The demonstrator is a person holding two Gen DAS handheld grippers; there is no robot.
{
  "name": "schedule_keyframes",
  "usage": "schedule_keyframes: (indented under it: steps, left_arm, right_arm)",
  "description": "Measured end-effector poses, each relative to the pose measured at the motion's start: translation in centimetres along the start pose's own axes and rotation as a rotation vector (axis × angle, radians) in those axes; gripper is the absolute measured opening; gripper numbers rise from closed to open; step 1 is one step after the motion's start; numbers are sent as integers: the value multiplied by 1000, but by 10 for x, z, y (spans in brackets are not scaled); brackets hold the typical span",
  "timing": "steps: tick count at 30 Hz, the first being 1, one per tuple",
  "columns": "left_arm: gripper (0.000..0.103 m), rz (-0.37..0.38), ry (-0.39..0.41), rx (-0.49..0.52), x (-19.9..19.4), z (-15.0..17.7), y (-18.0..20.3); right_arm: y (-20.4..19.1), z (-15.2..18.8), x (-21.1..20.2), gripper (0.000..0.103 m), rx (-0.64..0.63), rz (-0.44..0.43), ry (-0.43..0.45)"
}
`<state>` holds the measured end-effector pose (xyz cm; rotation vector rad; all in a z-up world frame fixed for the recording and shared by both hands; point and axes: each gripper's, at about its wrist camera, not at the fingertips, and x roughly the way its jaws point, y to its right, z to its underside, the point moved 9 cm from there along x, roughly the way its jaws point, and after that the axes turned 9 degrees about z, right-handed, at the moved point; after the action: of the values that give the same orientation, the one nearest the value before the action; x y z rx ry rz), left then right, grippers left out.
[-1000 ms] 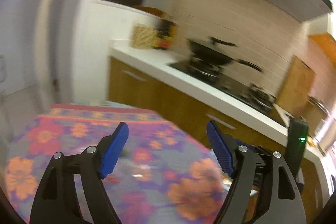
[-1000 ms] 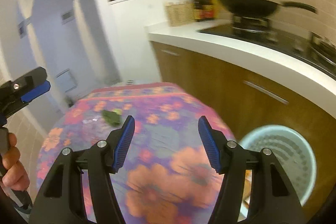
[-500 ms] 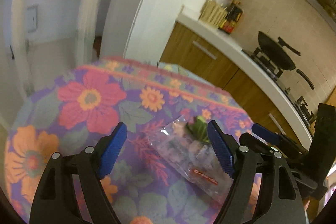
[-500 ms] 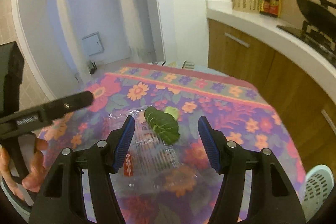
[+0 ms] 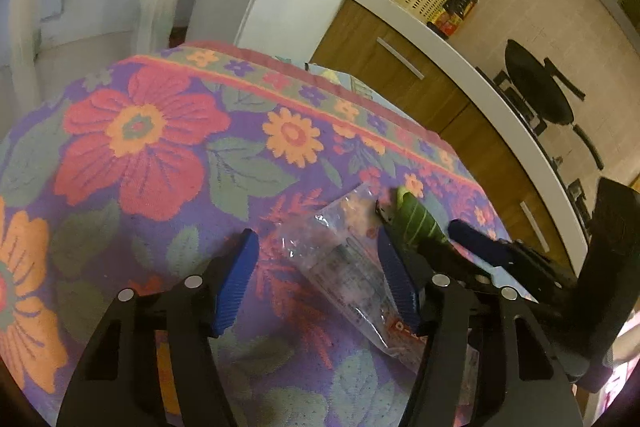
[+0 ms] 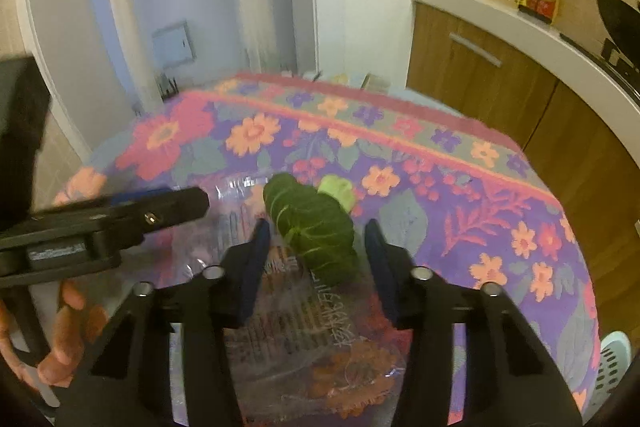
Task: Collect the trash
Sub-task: 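Grasp the clear plastic wrapper with the left tool while the right tool grasps the green leaf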
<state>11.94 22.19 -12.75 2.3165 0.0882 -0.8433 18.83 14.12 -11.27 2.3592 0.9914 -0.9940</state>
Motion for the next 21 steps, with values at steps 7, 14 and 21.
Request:
schedule_keyframes:
  steps: [7,14,21]
  left_arm:
    - [45,28,-42,49,7,9,14]
    - [22,193,-98,-5,17,19,29]
    - [8,212,-111,24,27,27,46]
  right_arm:
    - [1,4,3,6,20,-26,-14]
    - [4,6,4,5,51,-60,-29]
    - [10,3,0,4,96,-63,-8]
